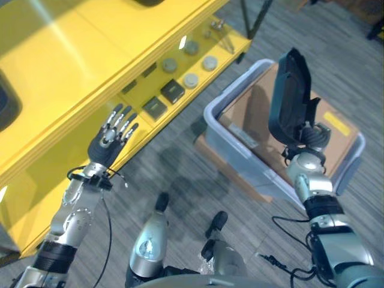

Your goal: Move parts from the plastic box to the shelf.

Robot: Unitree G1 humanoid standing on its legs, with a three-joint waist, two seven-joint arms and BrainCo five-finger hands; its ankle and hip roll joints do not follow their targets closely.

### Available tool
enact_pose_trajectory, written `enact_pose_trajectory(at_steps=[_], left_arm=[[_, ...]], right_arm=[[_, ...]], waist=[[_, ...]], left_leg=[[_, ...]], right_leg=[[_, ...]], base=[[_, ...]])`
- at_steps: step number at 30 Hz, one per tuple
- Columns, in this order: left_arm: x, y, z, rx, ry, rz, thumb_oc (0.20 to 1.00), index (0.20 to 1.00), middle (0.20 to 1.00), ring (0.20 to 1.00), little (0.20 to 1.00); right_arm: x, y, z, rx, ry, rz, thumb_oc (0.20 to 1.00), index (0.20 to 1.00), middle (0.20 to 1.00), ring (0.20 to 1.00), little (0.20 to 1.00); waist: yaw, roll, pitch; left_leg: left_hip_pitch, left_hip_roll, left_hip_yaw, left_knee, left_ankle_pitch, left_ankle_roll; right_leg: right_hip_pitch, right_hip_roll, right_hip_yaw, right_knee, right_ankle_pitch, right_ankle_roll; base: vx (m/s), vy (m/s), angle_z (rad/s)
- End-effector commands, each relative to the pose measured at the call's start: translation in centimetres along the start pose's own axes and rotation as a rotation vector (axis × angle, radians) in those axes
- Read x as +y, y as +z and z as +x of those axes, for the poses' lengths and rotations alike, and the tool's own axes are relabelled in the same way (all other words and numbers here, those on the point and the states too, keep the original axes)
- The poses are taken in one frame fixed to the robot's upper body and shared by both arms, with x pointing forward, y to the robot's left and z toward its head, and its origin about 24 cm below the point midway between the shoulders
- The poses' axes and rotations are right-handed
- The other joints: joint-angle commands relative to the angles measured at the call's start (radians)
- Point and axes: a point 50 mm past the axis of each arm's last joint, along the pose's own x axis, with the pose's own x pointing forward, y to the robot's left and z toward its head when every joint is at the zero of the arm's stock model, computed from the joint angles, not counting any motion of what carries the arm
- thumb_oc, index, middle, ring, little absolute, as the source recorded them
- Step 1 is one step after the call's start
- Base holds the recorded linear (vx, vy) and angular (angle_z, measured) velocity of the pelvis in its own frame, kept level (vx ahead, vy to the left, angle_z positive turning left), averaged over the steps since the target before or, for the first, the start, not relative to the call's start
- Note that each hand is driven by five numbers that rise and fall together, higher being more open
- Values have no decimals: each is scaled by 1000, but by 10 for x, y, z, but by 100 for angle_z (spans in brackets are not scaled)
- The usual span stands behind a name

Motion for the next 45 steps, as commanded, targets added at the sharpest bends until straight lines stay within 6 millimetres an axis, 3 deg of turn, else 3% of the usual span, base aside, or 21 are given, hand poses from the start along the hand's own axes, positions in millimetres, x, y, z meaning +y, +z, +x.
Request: enact_pose_trajectory(at_steps=[1, 8, 9, 12, 18, 24, 27, 28, 37, 43, 45], left_arm=[[-24, -15, 6, 67, -74, -13, 1000, 1000, 1000, 1000, 1000], [-65, -52, 47, 213, -98, -267, 1000, 1000, 1000, 1000, 1000], [-91, -78, 69, 285, -97, -421, 1000, 1000, 1000, 1000, 1000], [-110, -97, 81, 347, -94, -500, 1000, 1000, 1000, 1000, 1000], [-127, -126, 91, 457, -37, -439, 1000, 1000, 1000, 1000, 1000], [-128, -133, 94, 490, 9, -362, 1000, 1000, 1000, 1000, 1000], [-122, -133, 95, 499, 54, -302, 1000, 1000, 1000, 1000, 1000], [-112, -135, 95, 514, 106, -200, 1000, 1000, 1000, 1000, 1000], [-81, -133, 95, 493, 267, -36, 1000, 1000, 1000, 1000, 1000], [-37, -101, 93, 411, 372, 41, 1000, 1000, 1000, 1000, 1000], [-5, -85, 81, 430, 414, 80, 1000, 1000, 1000, 1000, 1000]], right_arm=[[13, 24, -4, -141, 115, -34, 200, 200, 200, 200, 200], [75, 18, -36, -128, 390, -146, 200, 200, 200, 200, 200], [109, 8, -56, -96, 532, -192, 200, 200, 200, 200, 200], [130, 0, -71, -71, 628, -219, 200, 200, 200, 200, 200], [149, -18, -98, -36, 758, -263, 200, 200, 200, 200, 200], [148, -26, -101, -15, 787, -288, 200, 200, 200, 200, 200], [144, -30, -98, -2, 772, -293, 200, 200, 200, 200, 200], [139, -31, -92, 12, 751, -296, 200, 200, 200, 200, 200], [127, -35, -81, 28, 683, -302, 200, 200, 200, 200, 200], [108, -25, -64, -27, 557, -269, 200, 200, 200, 200, 200], [79, -9, -42, -75, 454, -219, 200, 200, 200, 200, 200]], waist=[[5, 32, -135], [-53, 43, -213], [-86, 54, -255], [-110, 61, -282], [-156, 72, -315], [-175, 79, -324], [-182, 81, -330], [-188, 82, -337], [-189, 86, -343], [-180, 93, -341], [-177, 99, -334]], left_leg=[[86, 56, 17, -178, 37, 28], [161, 77, 59, -208, 49, 22], [197, 84, 81, -223, 54, 17], [220, 88, 96, -230, 55, 14], [250, 96, 130, -231, 49, 10], [264, 97, 141, -228, 43, 9], [271, 97, 145, -228, 41, 8], [276, 98, 148, -227, 38, 7], [287, 96, 144, -227, 36, 6], [288, 95, 137, -224, 36, 5], [282, 91, 129, -220, 35, 7]], right_leg=[[96, -23, 20, -4, -107, 88], [128, -19, 52, -6, -120, 80], [141, -20, 71, -6, -126, 78], [149, -19, 82, -6, -130, 78], [155, -16, 108, -6, -135, 79], [159, -17, 118, -6, -135, 84], [161, -17, 122, -6, -135, 87], [162, -17, 125, -6, -136, 91], [167, -16, 125, -6, -135, 95], [164, -14, 123, -6, -130, 95], [161, -15, 117, -6, -127, 96]], base=[[36, -22, -10], [76, 34, -23], [156, 75, -25], [119, 31, -32], [55, -6, -20], [19, -11, -10], [30, -16, -5], [31, -17, 0], [14, -10, -1], [-6, 1, 1], [-54, 18, 4]])
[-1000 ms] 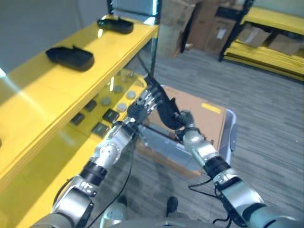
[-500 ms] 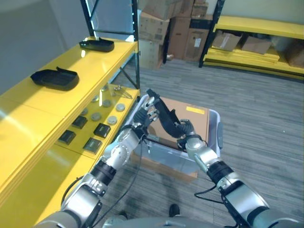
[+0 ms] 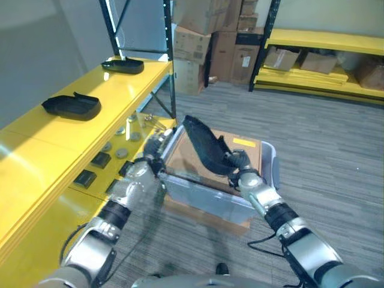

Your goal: Move parts from the plastic box to the shelf.

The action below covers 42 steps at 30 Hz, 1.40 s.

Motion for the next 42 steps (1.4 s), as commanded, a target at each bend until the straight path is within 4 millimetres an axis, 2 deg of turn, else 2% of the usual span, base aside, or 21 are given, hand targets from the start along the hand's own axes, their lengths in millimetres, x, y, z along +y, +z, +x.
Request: enact_pose_trajectory(at_steps=[1, 5, 10, 12, 15, 16, 20, 22, 27, 34, 42], left_arm=[[-7, 16, 7, -27, -49, 53, 1000, 1000, 1000, 1000, 1000], [6, 12, 7, 19, -7, 77, 1000, 1000, 1000, 1000, 1000], [2, -3, 9, 100, -31, 38, 1000, 1000, 1000, 1000, 1000], [-14, -15, 10, 147, -95, 12, 1000, 1000, 1000, 1000, 1000], [-28, -22, 11, 166, -145, 4, 1000, 1000, 1000, 1000, 1000], [-41, -27, 9, 180, -179, 2, 1000, 1000, 1000, 1000, 1000], [-72, -40, 5, 211, -248, -14, 1000, 1000, 1000, 1000, 1000], [-76, -41, 5, 214, -258, -16, 1000, 1000, 1000, 1000, 1000], [-97, -45, 2, 201, -308, -48, 1000, 1000, 1000, 1000, 1000], [-96, -37, 4, 152, -288, -64, 1000, 1000, 1000, 1000, 1000], [-72, -21, 11, 90, -262, -112, 1000, 1000, 1000, 1000, 1000]], right_arm=[[-36, 52, 9, -249, -142, 91, 200, 200, 200, 200, 200], [-53, 54, 10, -265, -198, 127, 200, 200, 200, 200, 200], [-56, 57, 12, -274, -197, 121, 200, 200, 200, 200, 200], [-48, 60, 13, -280, -162, 82, 200, 200, 200, 200, 200], [-38, 62, 14, -282, -131, 51, 200, 200, 200, 200, 200], [-30, 63, 15, -282, -109, 35, 200, 200, 200, 200, 200], [-6, 66, 15, -270, -40, 15, 200, 200, 200, 200, 200], [-2, 66, 15, -266, -23, 10, 200, 200, 200, 200, 200], [21, 67, 14, -257, 68, -55, 200, 200, 200, 200, 200], [34, 59, 12, -225, 123, -104, 200, 200, 200, 200, 200], [31, 49, 12, -207, 148, -143, 200, 200, 200, 200, 200]], waist=[[31, 10, -13], [33, 9, -8], [27, 6, -7], [23, 4, -5], [21, 3, -2], [20, 2, -2], [18, -1, -5], [18, -2, -6], [16, -5, -13], [21, -5, -22], [30, -2, -26]], left_leg=[[-50, 27, -32, 27, -13, 22], [-49, 25, -34, 29, -15, 24], [-47, 23, -33, 30, -16, 26], [-45, 22, -34, 30, -17, 28], [-43, 21, -35, 30, -17, 29], [-42, 21, -35, 31, -17, 30], [-39, 21, -33, 30, -17, 30], [-38, 21, -33, 31, -18, 30], [-31, 20, -31, 27, -21, 30], [-24, 21, -29, 25, -22, 28], [-25, 20, -33, 26, -25, 25]], right_leg=[[47, -72, -34, 1, -86, 103], [47, -74, -40, 1, -84, 106], [48, -74, -42, 1, -82, 107], [49, -75, -42, 1, -81, 107], [49, -75, -40, 1, -78, 107], [50, -76, -39, 1, -77, 107], [52, -74, -36, 1, -76, 106], [53, -74, -36, 1, -77, 106], [57, -74, -33, 1, -79, 105], [63, -74, -35, 1, -82, 105], [65, -74, -43, 1, -85, 105]], base=[[-35, 11, 2], [0, 0, 0], [0, 0, 0], [0, 0, 0], [0, 0, 0], [0, 0, 0], [5, -2, -2], [0, 0, 0], [0, 0, 0], [0, 0, 0], [0, 0, 0]])
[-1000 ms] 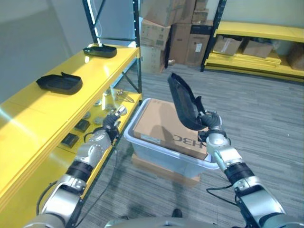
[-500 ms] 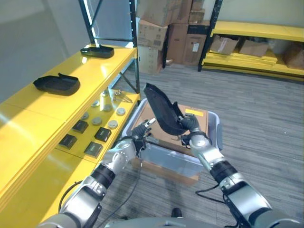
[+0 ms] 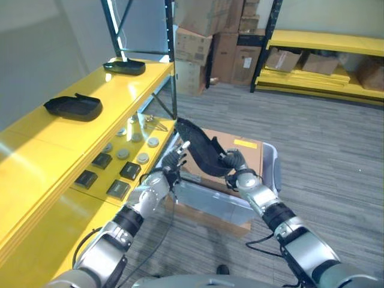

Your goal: Move parts from the plastic box to the shelf.

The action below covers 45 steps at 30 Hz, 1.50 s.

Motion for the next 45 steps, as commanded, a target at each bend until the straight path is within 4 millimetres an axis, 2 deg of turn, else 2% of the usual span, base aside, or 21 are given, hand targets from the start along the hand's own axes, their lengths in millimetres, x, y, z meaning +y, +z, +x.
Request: enact_pose_trajectory(at_steps=[1, 7, 13, 22, 30, 33, 37, 45], left_arm=[[-28, 33, 14, -101, -103, 24, 1000, 1000, 1000, 1000, 1000], [-32, 28, 12, -65, -140, 48, 1000, 1000, 1000, 1000, 1000], [-35, 4, 13, 34, -142, 135, 1000, 1000, 1000, 1000, 1000], [-35, -19, 14, 110, -148, 134, 1000, 1000, 1000, 1000, 1000], [-38, -13, 15, 50, -169, 123, 1000, 1000, 1000, 1000, 1000], [-37, -3, 13, 6, -184, 49, 1000, 1000, 1000, 1000, 1000], [-38, 6, 12, -28, -220, 60, 1000, 1000, 1000, 1000, 1000], [-41, 6, 12, -38, -222, 88, 1000, 1000, 1000, 1000, 1000]], right_arm=[[-6, 55, 14, -190, -8, -26, 200, 200, 200, 200, 200], [-2, 53, 13, -195, 0, -24, 200, 200, 200, 200, 200], [0, 55, 12, -199, 10, -20, 200, 200, 200, 200, 200], [7, 58, 11, -204, 31, -49, 200, 200, 200, 200, 200], [12, 54, 12, -194, 66, -168, 200, 200, 200, 200, 200], [12, 43, 11, -170, 68, -212, 200, 200, 200, 200, 200], [5, 36, 13, -158, 34, -271, 200, 200, 200, 200, 200], [1, 33, 14, -152, 26, -297, 200, 200, 200, 200, 200]], waist=[[33, -7, -33], [38, -7, -33], [34, -9, -33], [25, -9, -35], [24, -9, -38], [26, -8, -42], [34, -7, -39], [34, -10, -43]], left_leg=[[-54, 15, -34, 45, -28, 26], [-56, 12, -39, 46, -29, 27], [-55, 12, -38, 42, -27, 28], [-51, 13, -29, 42, -30, 29], [-48, 12, -25, 40, -31, 29], [-45, 13, -24, 36, -30, 27], [-49, 12, -30, 39, -31, 25], [-49, 12, -31, 38, -33, 25]], right_leg=[[47, -79, -39, 2, -77, 102], [48, -80, -42, 2, -77, 103], [46, -79, -41, 2, -76, 104], [45, -76, -34, 2, -77, 105], [46, -75, -32, 2, -78, 105], [48, -76, -35, 2, -79, 106], [50, -77, -43, 2, -78, 105], [49, -75, -42, 2, -81, 103]], base=[[0, 0, 0], [-3, 1, 2], [0, 0, 0], [0, 0, 0], [0, 0, 0], [0, 0, 0], [0, 0, 0], [0, 0, 0]])
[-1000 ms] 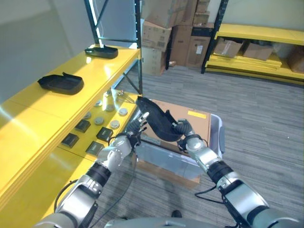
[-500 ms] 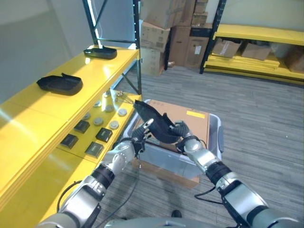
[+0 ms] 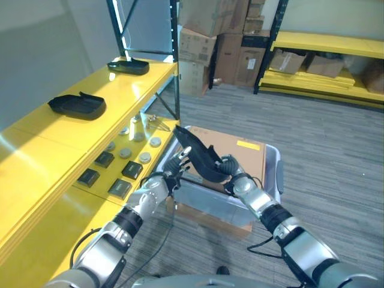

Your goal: Move parts from the plastic box to the shelf.

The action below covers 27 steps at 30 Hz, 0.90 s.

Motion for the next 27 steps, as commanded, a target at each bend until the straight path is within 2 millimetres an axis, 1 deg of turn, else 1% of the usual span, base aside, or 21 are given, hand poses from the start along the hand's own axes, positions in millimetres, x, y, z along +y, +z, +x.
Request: enact_pose_trajectory(at_steps=[1, 7, 10, 13, 15, 16, 18, 19, 21, 27], left_arm=[[-37, 29, 11, -122, -126, 64, 1000, 1000, 1000, 1000, 1000], [-33, 28, 11, -103, -115, 134, 1000, 1000, 1000, 1000, 1000], [-33, 25, 12, -91, -95, 193, 1000, 1000, 1000, 1000, 1000], [-28, 18, 13, -60, -75, 264, 1000, 1000, 1000, 1000, 1000], [-28, 18, 13, -59, -78, 266, 1000, 1000, 1000, 1000, 1000], [-29, 17, 13, -61, -87, 268, 1000, 1000, 1000, 1000, 1000], [-30, 17, 13, -61, -91, 268, 1000, 1000, 1000, 1000, 1000], [-30, 19, 12, -62, -101, 266, 1000, 1000, 1000, 1000, 1000], [-29, 20, 10, -61, -108, 266, 1000, 1000, 1000, 1000, 1000], [-27, 23, 7, -48, -122, 241, 1000, 1000, 1000, 1000, 1000]], right_arm=[[-18, 37, 15, -133, -48, -72, 200, 200, 200, 200, 200], [-18, 33, 14, -136, -44, -68, 200, 200, 200, 200, 200], [-17, 37, 14, -151, -40, -73, 200, 200, 200, 200, 200], [-18, 51, 14, -215, -15, -136, 200, 200, 200, 200, 200], [-17, 53, 14, -230, -14, -152, 200, 200, 200, 200, 200], [-18, 64, 13, -269, -20, -180, 200, 200, 200, 200, 200], [-20, 68, 13, -280, -25, -183, 200, 200, 200, 200, 200], [-25, 80, 13, -313, -44, -201, 200, 200, 200, 200, 200], [-30, 90, 13, -341, -61, -220, 200, 200, 200, 200, 200], [-44, 109, 12, -386, -83, -232, 200, 200, 200, 200, 200]], waist=[[22, -8, -42], [20, -8, -41], [19, -8, -40], [19, -9, -42], [20, -8, -42], [21, -8, -40], [22, -9, -39], [26, -9, -36], [30, -9, -32], [43, -11, -30]], left_leg=[[-51, 12, -29, 38, -33, 26], [-48, 12, -25, 40, -35, 26], [-48, 10, -27, 40, -34, 27], [-46, 10, -30, 39, -35, 27], [-46, 9, -30, 38, -35, 27], [-45, 10, -31, 36, -34, 26], [-45, 10, -31, 37, -34, 25], [-46, 11, -35, 36, -33, 25], [-46, 11, -37, 36, -32, 25], [-46, 9, -43, 34, -30, 27]], right_leg=[[43, -75, -30, 1, -80, 102], [46, -75, -30, 1, -79, 102], [45, -75, -29, 1, -79, 103], [47, -73, -26, 1, -81, 104], [46, -73, -26, 1, -81, 104], [46, -73, -27, 1, -80, 105], [46, -73, -27, 1, -80, 105], [46, -72, -30, 1, -80, 105], [47, -71, -32, 1, -79, 104], [48, -71, -39, 1, -79, 101]], base=[[0, 0, 0], [0, 0, 0], [0, 0, 0], [0, 0, 0], [0, 0, 0], [0, 0, 0], [0, 0, 0], [0, 0, 0], [0, 0, 0], [0, 0, 0]])
